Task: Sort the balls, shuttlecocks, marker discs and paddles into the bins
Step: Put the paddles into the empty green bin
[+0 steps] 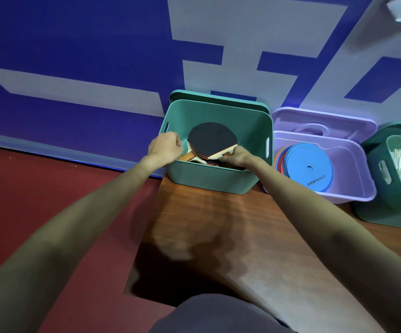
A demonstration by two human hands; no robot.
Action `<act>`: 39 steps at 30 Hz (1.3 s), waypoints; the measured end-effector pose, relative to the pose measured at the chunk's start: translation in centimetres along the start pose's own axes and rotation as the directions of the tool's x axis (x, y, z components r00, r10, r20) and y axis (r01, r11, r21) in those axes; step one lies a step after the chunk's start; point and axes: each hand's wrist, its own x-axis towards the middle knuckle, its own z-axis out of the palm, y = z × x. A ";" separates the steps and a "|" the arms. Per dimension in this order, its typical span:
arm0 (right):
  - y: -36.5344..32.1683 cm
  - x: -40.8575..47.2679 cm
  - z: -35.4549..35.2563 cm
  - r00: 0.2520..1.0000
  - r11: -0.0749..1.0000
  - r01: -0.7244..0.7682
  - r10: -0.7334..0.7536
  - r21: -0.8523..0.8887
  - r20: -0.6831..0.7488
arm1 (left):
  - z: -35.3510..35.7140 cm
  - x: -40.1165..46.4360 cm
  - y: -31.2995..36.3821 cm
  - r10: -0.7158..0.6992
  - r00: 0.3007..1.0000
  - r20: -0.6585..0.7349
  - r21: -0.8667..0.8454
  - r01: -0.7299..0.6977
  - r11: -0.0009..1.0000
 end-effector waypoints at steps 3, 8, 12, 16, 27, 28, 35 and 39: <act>0.4 -0.8 -0.5 1.000 0.996 0.018 -0.016 -0.089 0.023 | 0.2 -0.2 1.4 0.028 0.999 -0.026 -0.005 -0.028 1.000; 2.1 -4.2 -2.5 0.932 0.956 0.178 -0.240 -0.233 -0.270 | 1.1 -1.2 4.7 0.104 0.993 -0.059 -0.061 -0.107 0.992; 7.7 -9.2 -3.7 0.749 0.921 0.305 -0.388 -0.240 -0.537 | 3.1 -2.8 9.0 0.254 0.959 -0.127 -0.132 -0.270 0.954; 16.2 -14.5 -4.1 0.693 0.947 0.208 -0.319 -0.245 -0.647 | 6.2 -6.0 14.6 0.439 0.889 -0.129 -0.204 -0.457 0.866; 39.4 -26.9 -5.5 0.794 0.958 -0.288 0.238 -0.002 -0.560 | 20.6 -15.8 31.6 0.644 0.720 0.260 -0.181 -0.619 0.765; 41.2 -28.1 -6.0 0.784 0.950 -0.313 0.265 0.011 -0.561 | 21.9 -16.7 33.6 0.657 0.695 0.293 -0.172 -0.638 0.751; 53.6 -34.0 -8.8 0.633 0.828 -0.516 0.542 0.220 -0.553 | 30.3 -22.6 46.5 0.746 0.512 0.427 -0.204 -0.749 0.631; 59.6 -35.1 -9.0 0.406 0.706 -0.599 0.675 0.378 -0.616 | 34.3 -24.7 51.3 0.766 0.404 0.499 -0.195 -0.809 0.554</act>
